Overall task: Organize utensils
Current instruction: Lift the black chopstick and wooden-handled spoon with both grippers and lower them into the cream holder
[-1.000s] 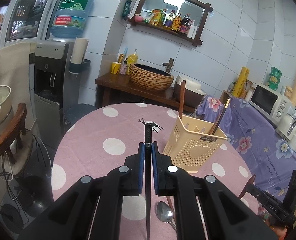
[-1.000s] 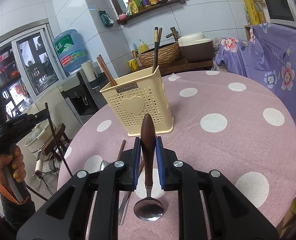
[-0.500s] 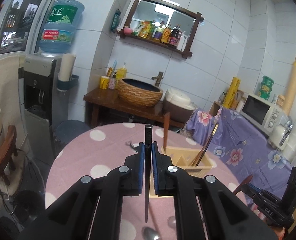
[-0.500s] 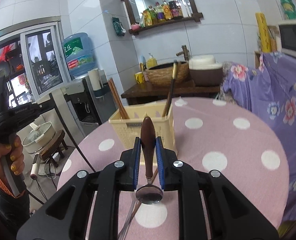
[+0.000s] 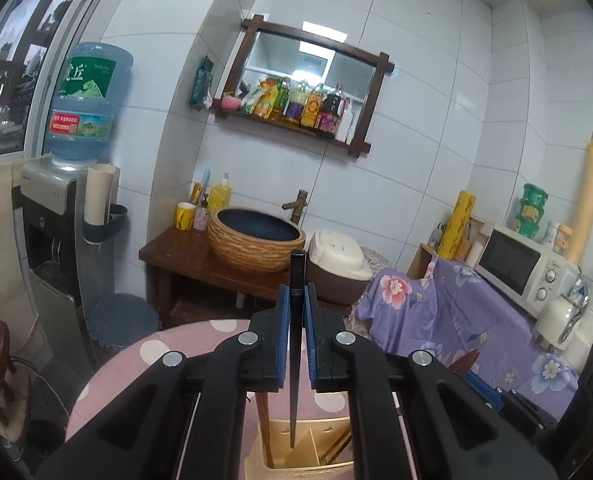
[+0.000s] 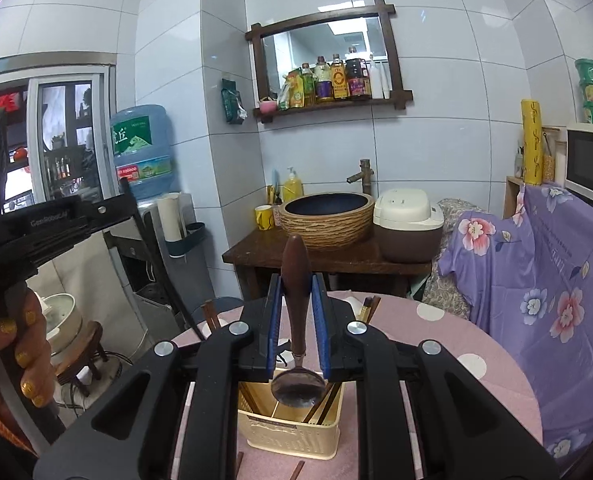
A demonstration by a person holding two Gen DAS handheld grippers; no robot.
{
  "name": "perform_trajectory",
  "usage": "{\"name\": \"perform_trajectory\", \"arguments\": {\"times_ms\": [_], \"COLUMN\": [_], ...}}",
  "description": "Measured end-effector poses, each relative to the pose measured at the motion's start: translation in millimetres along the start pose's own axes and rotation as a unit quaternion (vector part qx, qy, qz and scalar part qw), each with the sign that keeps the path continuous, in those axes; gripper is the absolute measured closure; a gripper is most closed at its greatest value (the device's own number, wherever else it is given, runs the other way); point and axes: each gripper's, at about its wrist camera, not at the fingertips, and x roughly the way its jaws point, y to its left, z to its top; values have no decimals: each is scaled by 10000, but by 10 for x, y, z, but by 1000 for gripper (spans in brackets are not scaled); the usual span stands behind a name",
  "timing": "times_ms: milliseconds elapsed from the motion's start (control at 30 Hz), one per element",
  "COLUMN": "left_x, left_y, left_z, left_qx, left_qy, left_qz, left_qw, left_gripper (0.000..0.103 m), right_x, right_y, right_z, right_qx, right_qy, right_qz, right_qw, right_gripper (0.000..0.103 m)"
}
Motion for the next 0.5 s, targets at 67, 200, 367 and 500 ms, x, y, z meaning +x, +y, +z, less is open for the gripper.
{"name": "perform_trajectory", "arguments": {"times_ms": [67, 200, 367, 500], "left_x": [123, 305, 449, 558], "left_y": [-5, 68, 183, 234], "left_z": [-135, -430, -758, -969], "left_qx": [12, 36, -25, -63], "left_qy": [121, 431, 767, 1038], "left_qz": [75, 192, 281, 291], "left_qw": [9999, 9989, 9967, 9942], "left_gripper": [95, 95, 95, 95], "right_x": [90, 318, 489, 588], "right_y": [12, -30, -62, -91], "right_z": [-121, -433, -739, -894], "right_qx": [-23, 30, 117, 195], "right_qy": [45, 342, 605, 716], "right_qz": [-72, -138, -174, -164], "right_qw": [10000, 9993, 9979, 9971], "right_gripper": [87, 87, 87, 87]}}
